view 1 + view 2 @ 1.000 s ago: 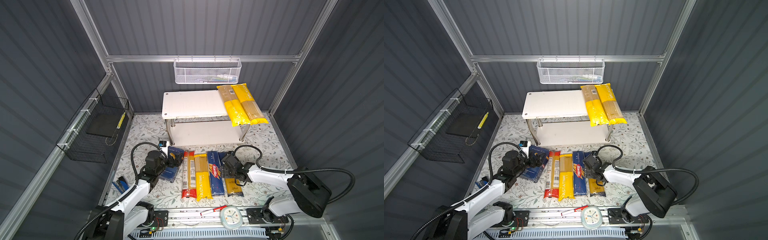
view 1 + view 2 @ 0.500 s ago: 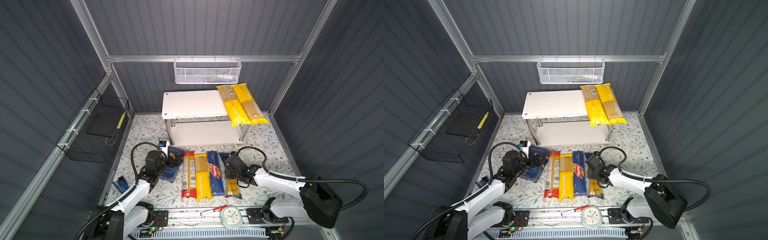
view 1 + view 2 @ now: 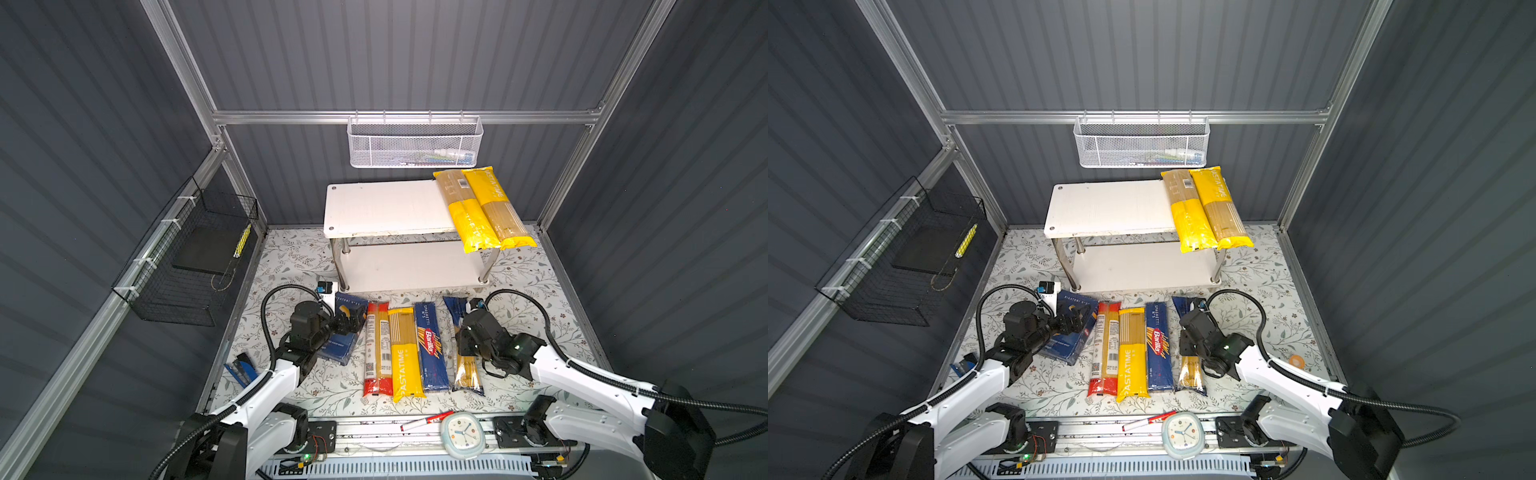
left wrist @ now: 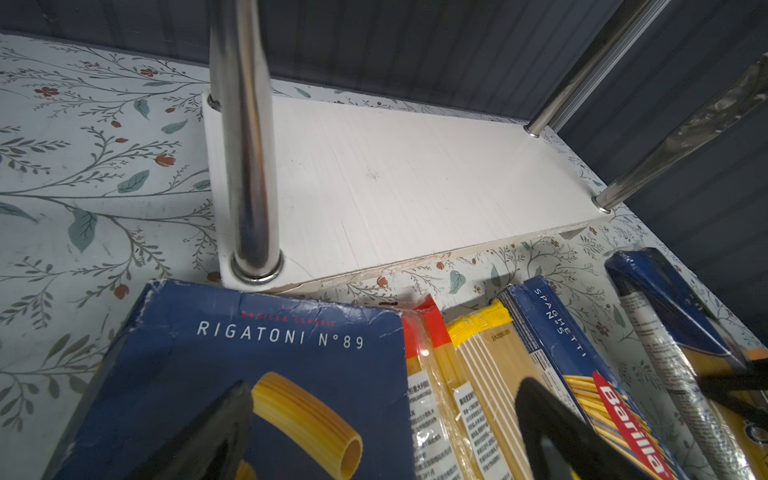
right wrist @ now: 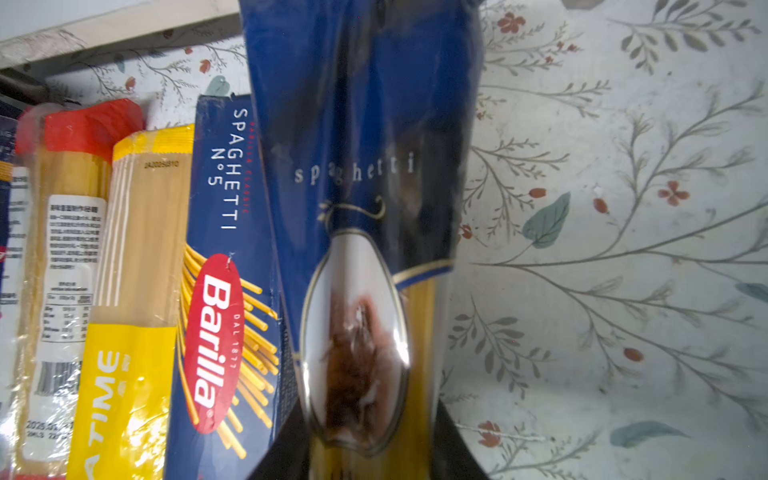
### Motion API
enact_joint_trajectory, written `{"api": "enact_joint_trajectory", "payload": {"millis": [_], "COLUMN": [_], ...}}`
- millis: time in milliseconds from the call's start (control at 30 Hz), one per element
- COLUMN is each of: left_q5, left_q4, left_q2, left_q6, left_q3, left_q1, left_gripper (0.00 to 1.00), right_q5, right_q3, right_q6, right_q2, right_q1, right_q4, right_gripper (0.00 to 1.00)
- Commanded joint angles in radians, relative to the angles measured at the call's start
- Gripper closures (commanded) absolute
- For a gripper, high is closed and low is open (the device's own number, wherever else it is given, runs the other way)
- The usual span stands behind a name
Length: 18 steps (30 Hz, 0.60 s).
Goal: Place and organize the pasta boxes and bags onto the shelf
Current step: 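Lift the Ankara pack upright and raise it toward the shelf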
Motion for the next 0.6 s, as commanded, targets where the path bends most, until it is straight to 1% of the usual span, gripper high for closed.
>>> {"api": "enact_joint_trajectory", "payload": {"millis": [0, 100, 133, 300, 567], "left_q5": [-0.006, -0.005, -0.004, -0.004, -0.001], "left_q4": [-0.018, -0.017, -0.016, -0.016, -0.015], "left_q2": [-0.015, -0.013, -0.012, -0.013, -0.015], "left_q6": [-0.007, -0.006, -0.006, -0.006, -0.009], "left_q3": [0.0, -0.001, -0.001, -0.001, -0.001], "left_q1": [-0.002, -0.002, -0.002, -0.002, -0.002], "left_gripper": [0.0, 0.0, 0.01, 0.01, 0.0], "right_q5": [0.024, 0.017, 0.012, -0.032, -0.021], "right_q3": [0.11, 0.169, 0.189, 0.303, 0.465], "right_q6": [-0.034, -0.057, -0.063, -0.089, -0.126], "right_q2": [-0.054, -0.082, -0.091, -0.112, -0.099], "right_q1": [-0.004, -0.004, -0.004, 0.011, 0.074], "right_q4": [-0.003, -0.034, -0.069, -0.13, -0.198], "right_gripper": [1.0, 1.0, 1.0, 1.0, 1.0]}}
